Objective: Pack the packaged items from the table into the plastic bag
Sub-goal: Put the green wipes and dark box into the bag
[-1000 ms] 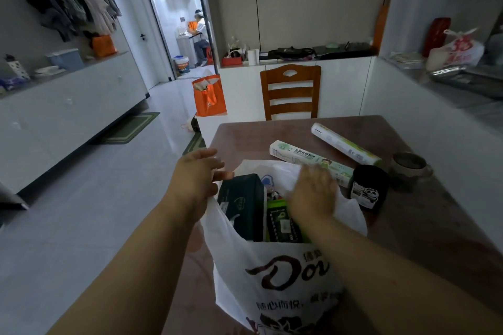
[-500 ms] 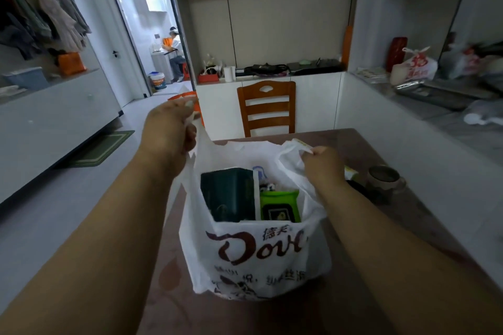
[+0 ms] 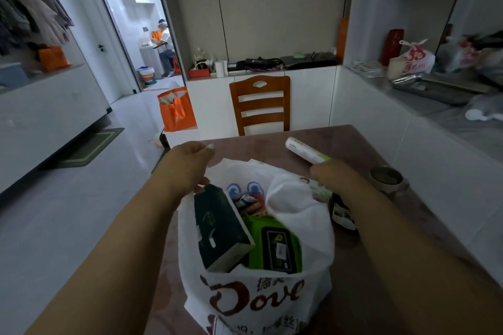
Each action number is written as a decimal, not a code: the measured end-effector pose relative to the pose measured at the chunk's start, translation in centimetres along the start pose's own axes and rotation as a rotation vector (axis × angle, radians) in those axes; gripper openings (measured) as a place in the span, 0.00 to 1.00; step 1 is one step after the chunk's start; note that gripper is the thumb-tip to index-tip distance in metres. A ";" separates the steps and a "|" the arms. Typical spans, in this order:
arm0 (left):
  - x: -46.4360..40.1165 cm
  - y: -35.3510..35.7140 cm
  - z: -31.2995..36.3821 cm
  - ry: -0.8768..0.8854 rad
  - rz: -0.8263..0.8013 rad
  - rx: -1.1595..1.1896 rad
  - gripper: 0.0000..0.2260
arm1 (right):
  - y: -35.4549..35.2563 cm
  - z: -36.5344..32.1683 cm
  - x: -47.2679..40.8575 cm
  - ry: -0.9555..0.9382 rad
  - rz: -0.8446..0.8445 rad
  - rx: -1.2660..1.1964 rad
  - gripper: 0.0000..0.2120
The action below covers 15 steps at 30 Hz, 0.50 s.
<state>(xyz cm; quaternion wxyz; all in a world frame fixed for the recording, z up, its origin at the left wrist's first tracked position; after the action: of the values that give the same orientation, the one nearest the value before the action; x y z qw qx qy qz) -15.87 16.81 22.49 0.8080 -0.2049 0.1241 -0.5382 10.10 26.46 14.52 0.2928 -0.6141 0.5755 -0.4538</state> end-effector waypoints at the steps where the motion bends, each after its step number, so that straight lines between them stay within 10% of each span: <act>1: 0.0 0.3 0.0 -0.008 -0.016 0.020 0.08 | 0.0 0.8 -0.5 0.047 0.060 -0.064 0.19; 8: 0.4 2.9 -0.8 -0.087 -0.003 0.310 0.12 | 4.1 5.9 -2.3 0.084 -0.115 0.246 0.46; 15: 0.8 2.4 -1.3 -0.116 0.141 0.507 0.11 | 5.9 7.0 -4.2 0.111 0.062 0.400 0.39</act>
<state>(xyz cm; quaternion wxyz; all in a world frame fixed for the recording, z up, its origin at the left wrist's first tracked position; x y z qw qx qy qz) -14.16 16.66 20.29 0.8747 -0.0174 -0.0470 -0.4821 14.08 28.45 5.50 0.3906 -0.4999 0.5077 -0.5828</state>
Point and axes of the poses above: each hand's wrist, its own x-axis away from the middle knuckle, its own y-axis out of the palm, z = x × y, the point moved 1 cm from there along -x, towards the middle knuckle, and after that the axes turned 10 degrees about x, right-handed, at the moved point
